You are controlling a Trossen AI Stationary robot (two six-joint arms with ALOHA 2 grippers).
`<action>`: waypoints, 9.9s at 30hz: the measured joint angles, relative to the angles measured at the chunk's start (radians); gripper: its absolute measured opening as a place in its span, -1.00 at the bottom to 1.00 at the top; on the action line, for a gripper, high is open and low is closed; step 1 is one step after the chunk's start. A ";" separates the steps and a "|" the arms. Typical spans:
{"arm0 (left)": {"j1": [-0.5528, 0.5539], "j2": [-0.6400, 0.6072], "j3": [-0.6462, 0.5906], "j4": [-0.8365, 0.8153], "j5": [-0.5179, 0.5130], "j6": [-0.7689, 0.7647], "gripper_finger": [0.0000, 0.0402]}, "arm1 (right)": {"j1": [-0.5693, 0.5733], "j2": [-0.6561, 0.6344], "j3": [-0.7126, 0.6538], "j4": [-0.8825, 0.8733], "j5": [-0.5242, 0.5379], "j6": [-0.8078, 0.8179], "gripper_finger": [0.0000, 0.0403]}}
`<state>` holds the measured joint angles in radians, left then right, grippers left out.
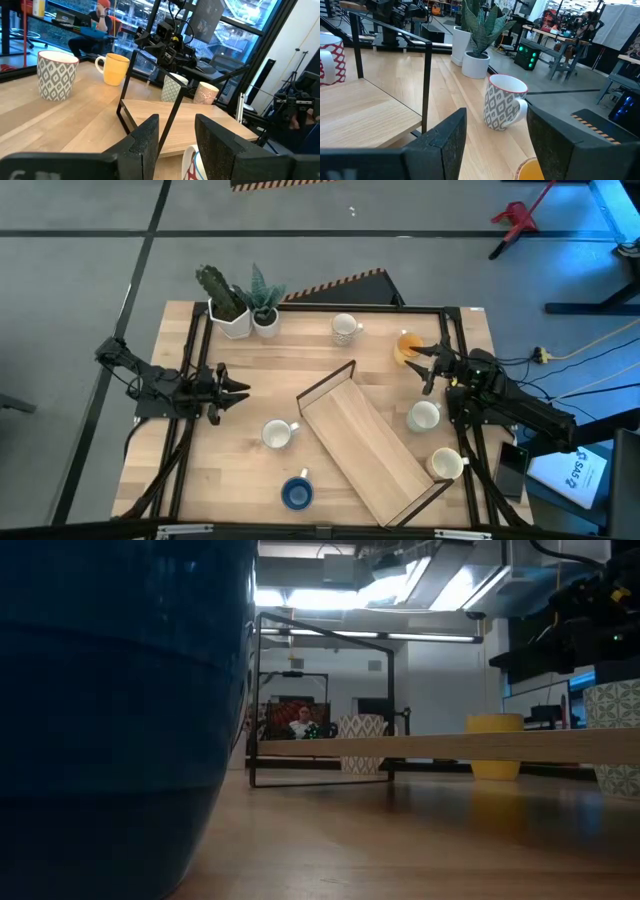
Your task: Place coffee mugs
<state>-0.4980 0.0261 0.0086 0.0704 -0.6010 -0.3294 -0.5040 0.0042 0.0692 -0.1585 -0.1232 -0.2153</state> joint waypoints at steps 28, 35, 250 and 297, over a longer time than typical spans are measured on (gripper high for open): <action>0.000 0.000 0.000 0.195 -0.142 -0.010 -0.40 | 0.000 0.000 -0.002 0.163 0.064 0.085 -0.03; 0.000 0.000 0.000 0.267 -0.165 -0.082 -0.40 | 0.000 0.000 0.001 0.476 0.117 0.254 -0.03; 0.001 0.000 0.000 0.480 -0.330 -0.079 -0.40 | 0.725 2.248 2.115 -1.279 0.262 -0.844 -0.51; 0.001 0.000 0.000 0.480 -0.298 -0.087 -0.40 | 0.811 2.421 2.226 -0.672 0.159 -0.862 -0.31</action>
<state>-0.4969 0.0257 0.0090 0.5503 -0.8989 -0.4160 0.3073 2.4248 2.2951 -0.8301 0.0358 -1.0775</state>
